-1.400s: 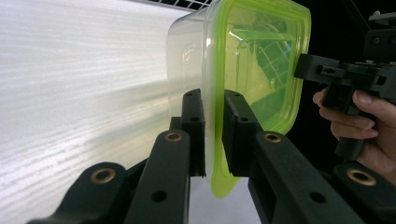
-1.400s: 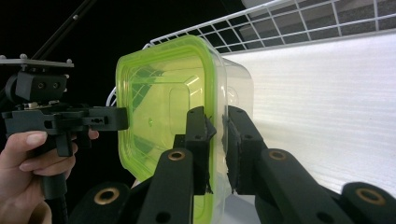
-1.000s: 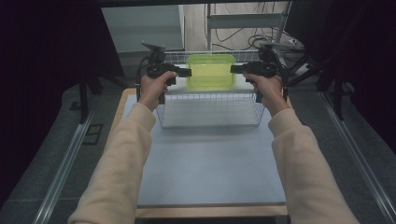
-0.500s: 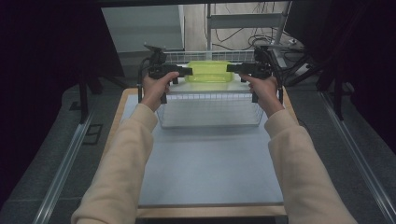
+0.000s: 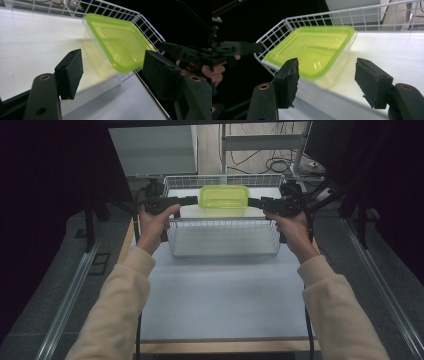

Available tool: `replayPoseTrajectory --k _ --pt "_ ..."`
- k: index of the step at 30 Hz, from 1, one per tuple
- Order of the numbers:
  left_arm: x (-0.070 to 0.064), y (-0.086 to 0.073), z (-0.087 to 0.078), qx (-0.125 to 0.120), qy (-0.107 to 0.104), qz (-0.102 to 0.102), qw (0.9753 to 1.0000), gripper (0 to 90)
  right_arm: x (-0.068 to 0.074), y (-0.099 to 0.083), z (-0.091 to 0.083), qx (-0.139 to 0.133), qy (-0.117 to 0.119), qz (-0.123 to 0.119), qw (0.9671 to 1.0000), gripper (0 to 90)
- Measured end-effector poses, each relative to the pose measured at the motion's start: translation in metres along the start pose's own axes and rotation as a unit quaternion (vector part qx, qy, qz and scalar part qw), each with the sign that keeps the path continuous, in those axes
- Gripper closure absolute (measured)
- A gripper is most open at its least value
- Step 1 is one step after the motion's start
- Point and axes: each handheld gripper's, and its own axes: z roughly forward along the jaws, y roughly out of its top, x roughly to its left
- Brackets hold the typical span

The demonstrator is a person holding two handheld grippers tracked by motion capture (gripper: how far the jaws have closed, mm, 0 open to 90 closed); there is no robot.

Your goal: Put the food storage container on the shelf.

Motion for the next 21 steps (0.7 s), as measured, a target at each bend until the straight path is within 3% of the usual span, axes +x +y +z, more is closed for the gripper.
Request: replayPoseTrajectory --k 6,13,18,21 --pt "-0.014 -0.033 -0.024 0.001 -0.02 0.033 0.9993 31.8 0.006 -0.027 -0.023 0.006 0.015 -0.038 0.9991 33.6" --pt "-0.029 -0.079 -0.033 0.027 -0.03 0.068 0.9969 30.8 0.013 -0.067 -0.045 0.016 0.03 -0.076 0.9965 31.7" --pt "-0.033 -0.122 -0.038 0.037 -0.024 0.087 0.9952 30.6 0.018 -0.107 -0.057 0.025 0.041 -0.108 0.9929 28.9" --pt "-0.03 -0.148 -0.038 0.042 -0.019 0.094 0.9945 30.3 0.017 -0.13 -0.062 0.033 0.051 -0.109 0.9921 28.2"
